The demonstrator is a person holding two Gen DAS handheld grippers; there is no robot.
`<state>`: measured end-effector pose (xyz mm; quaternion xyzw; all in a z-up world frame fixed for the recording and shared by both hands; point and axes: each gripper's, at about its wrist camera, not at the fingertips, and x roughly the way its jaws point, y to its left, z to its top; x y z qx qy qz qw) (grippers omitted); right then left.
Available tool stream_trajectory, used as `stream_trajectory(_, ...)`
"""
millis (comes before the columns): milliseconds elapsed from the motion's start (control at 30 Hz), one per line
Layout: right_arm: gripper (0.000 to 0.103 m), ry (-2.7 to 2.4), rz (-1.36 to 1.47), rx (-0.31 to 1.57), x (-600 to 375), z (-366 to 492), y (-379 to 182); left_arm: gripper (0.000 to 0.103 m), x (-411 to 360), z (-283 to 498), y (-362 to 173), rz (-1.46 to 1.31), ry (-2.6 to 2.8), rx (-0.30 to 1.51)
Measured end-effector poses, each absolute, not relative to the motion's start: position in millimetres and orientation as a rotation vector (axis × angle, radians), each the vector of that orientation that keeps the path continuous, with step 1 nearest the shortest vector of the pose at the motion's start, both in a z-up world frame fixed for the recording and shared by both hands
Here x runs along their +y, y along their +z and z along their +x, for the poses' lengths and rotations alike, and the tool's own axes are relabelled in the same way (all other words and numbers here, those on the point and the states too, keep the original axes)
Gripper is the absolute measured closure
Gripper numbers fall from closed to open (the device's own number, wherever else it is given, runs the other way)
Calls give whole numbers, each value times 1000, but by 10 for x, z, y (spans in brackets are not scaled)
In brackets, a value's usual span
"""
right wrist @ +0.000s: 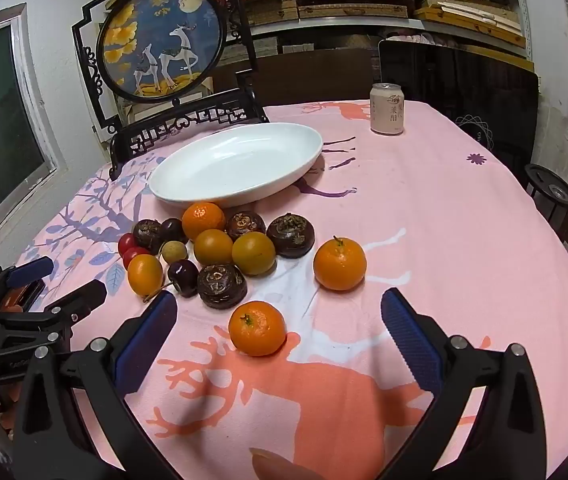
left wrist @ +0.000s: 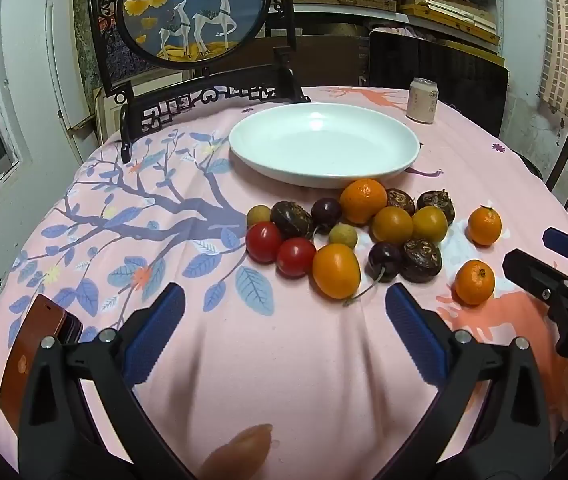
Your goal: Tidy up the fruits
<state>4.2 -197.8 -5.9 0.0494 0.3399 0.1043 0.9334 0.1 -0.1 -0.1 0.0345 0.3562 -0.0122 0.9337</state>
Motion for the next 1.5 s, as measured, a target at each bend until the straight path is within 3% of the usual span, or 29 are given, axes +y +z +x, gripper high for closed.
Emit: stream_trajectory(1500, 1, 244, 99, 729, -1929, 46, -92, 2, 8, 92, -95, 73, 0, 784)
